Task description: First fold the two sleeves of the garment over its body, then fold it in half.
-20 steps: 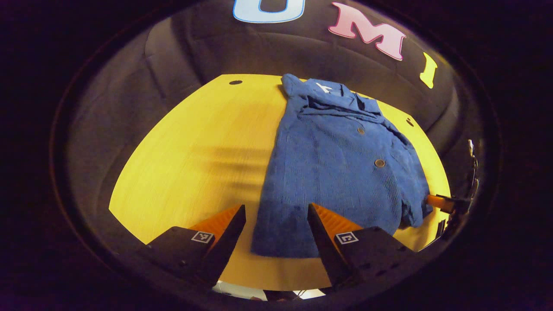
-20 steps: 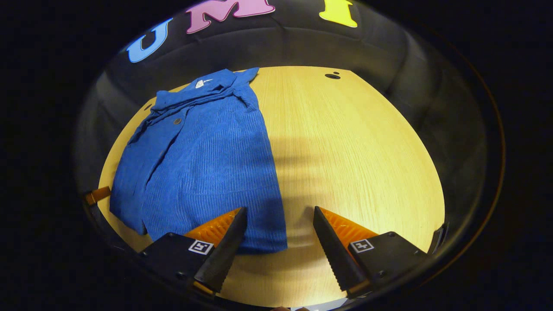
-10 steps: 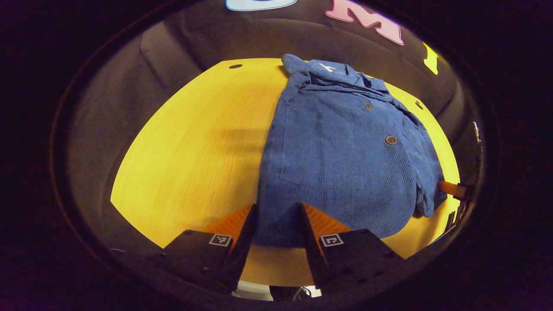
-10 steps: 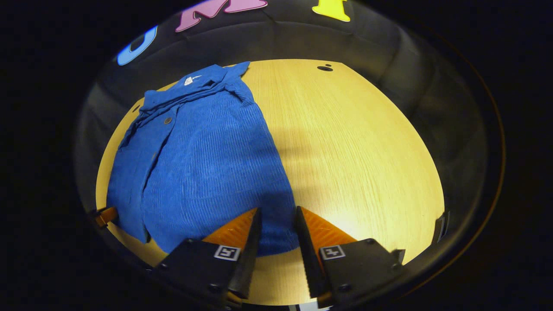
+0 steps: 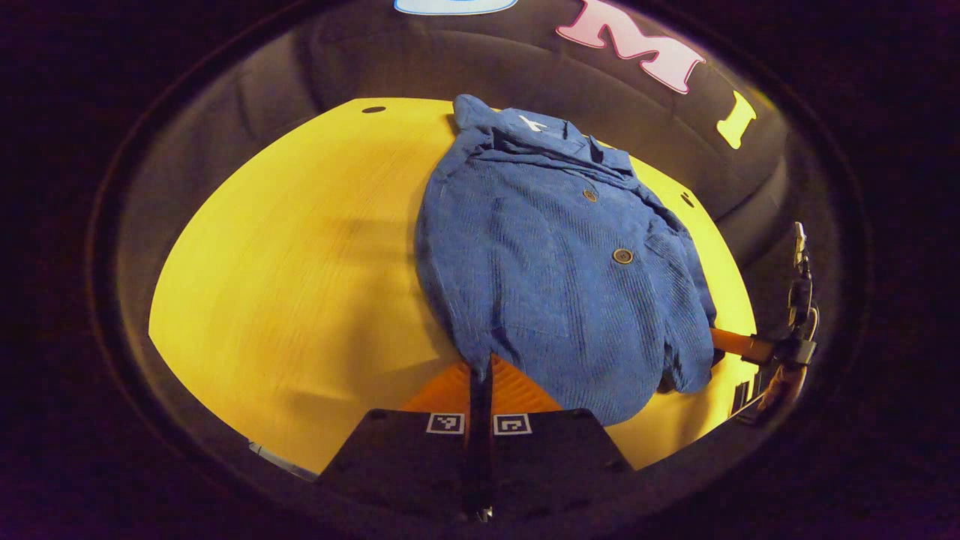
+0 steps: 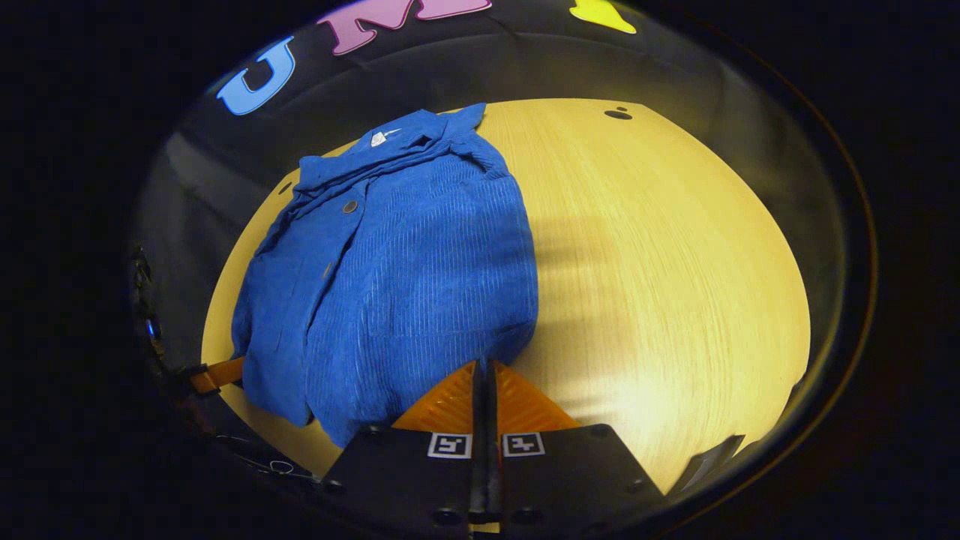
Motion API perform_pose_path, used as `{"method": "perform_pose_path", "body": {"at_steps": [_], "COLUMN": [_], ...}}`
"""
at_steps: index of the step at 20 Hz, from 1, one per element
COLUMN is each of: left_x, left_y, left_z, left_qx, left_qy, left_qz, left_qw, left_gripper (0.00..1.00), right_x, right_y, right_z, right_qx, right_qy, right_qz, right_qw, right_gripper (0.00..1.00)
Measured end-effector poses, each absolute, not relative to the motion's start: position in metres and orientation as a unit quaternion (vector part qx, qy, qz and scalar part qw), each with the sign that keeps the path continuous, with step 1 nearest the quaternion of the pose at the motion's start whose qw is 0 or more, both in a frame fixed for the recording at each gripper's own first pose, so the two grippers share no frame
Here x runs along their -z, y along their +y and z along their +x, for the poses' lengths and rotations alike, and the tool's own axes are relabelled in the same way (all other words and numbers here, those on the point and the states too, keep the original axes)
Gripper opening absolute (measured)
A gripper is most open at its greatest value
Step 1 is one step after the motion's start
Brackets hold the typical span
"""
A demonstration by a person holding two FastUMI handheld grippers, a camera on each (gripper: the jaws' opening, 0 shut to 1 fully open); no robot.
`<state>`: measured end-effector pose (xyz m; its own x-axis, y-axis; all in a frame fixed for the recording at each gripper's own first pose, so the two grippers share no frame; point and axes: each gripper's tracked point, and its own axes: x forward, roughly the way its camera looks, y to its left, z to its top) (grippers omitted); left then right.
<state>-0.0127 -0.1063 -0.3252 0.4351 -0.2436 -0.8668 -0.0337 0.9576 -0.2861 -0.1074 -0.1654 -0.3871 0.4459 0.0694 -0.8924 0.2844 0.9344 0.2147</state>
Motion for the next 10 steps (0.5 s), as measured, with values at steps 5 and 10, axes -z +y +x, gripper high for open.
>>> {"method": "perform_pose_path", "body": {"at_steps": [5,10], "left_x": [0.278,0.225], "left_y": [-0.118,-0.122], "left_z": [0.023,0.077], "left_qx": [0.092,0.114], "left_qy": [0.48,0.42], "left_qz": [-0.162,-0.182], "left_qw": [0.857,0.882], "left_gripper": [0.0,0.0], "right_x": [0.341,0.303], "right_y": [-0.157,-0.172], "right_z": [-0.06,0.002], "right_qx": [0.039,0.038], "right_qy": [0.473,0.421], "right_qz": [0.164,0.137], "right_qw": [0.865,0.896], "right_gripper": [0.01,0.01]}}
